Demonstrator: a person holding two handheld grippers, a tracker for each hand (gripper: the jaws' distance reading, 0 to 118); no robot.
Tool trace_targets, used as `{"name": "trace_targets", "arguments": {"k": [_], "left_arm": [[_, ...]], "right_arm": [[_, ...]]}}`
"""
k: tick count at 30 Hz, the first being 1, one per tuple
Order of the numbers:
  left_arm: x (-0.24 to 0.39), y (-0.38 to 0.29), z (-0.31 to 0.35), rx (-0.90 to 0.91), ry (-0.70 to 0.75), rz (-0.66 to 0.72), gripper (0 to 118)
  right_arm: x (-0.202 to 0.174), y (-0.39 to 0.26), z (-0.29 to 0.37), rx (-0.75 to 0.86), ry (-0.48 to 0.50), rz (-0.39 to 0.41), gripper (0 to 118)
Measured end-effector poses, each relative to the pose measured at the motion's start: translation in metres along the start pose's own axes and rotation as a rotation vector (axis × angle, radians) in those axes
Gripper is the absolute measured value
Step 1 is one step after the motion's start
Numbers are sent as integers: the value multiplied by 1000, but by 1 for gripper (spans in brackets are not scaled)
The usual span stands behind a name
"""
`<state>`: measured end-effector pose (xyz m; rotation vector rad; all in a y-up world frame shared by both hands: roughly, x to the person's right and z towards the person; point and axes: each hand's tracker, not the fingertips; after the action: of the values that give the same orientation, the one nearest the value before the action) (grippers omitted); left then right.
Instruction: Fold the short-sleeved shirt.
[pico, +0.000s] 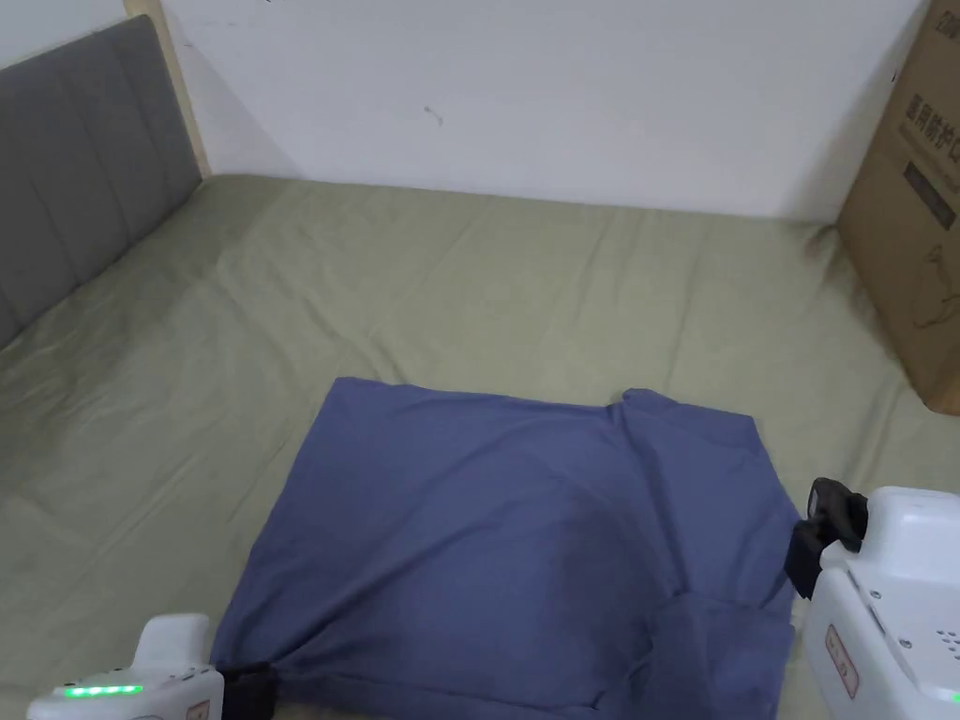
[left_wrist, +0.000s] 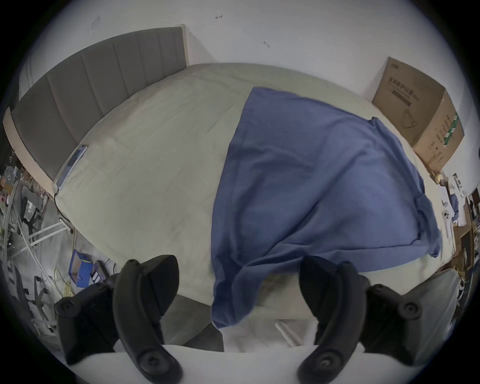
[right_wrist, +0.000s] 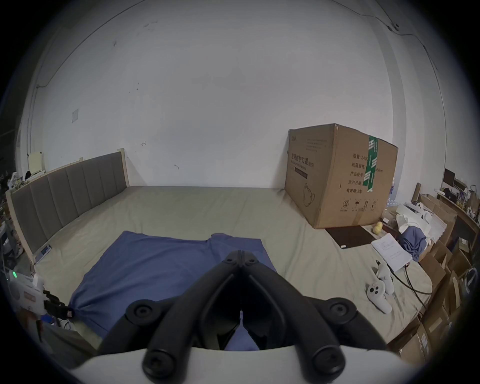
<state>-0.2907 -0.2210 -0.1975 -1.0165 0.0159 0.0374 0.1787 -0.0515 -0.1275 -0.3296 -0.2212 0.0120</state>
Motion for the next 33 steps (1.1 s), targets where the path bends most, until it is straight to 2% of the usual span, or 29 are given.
{"name": "trace_targets", "arguments": {"k": [1,2,3,4,5,6,8,9,10,11,13,16,18,20,23,25,28,33], "left_arm": [[1,-1,-4,-6,1,-1,70],[1,-2,-2,-8,-9,-1,44],[2,-4,-2,4,-67,13,14],[2,-5,-3,-5,-158,44,8],[7,-4,-2,-9,-171,55,8],[9,-5,2,6,-124,38,6],[13,-3,6,26,-108,11,6],[11,-2,8,36,-119,21,6],[9,-1,10,48,-127,32,6],[8,1,12,52,-131,37,6],[7,5,16,63,-146,41,6],[6,9,19,73,-149,48,6],[6,8,19,75,-154,57,6],[7,7,19,72,-145,53,6],[6,6,18,61,-142,51,6],[6,5,18,56,-145,53,6],[7,8,19,57,-150,55,6],[8,31,35,113,-180,73,6]], "right_arm": [[1,-3,1,-10,-4,-1,0],[3,-7,1,-24,-10,-3,0],[5,-11,2,-37,-16,-4,0],[7,-16,3,-56,-23,-6,0],[10,-23,2,-96,-24,-9,0],[13,-30,1,-132,-30,-13,10],[18,-52,-3,-218,-40,-19,53],[20,-62,-7,-282,-31,-17,81],[23,-76,-12,-356,-29,-25,93],[24,-94,-17,-410,-23,-35,97],[26,-121,-23,-483,-9,-54,97],[24,-153,-31,-593,17,-75,97],[22,-167,-33,-604,15,-76,96],[18,-174,-31,-630,26,-74,90],[13,-177,-30,-619,38,-62,41],[11,-179,-32,-622,100,-83,5],[7,-172,-28,-600,87,-69,2],[11,-125,-20,-457,96,-87,1]]}}
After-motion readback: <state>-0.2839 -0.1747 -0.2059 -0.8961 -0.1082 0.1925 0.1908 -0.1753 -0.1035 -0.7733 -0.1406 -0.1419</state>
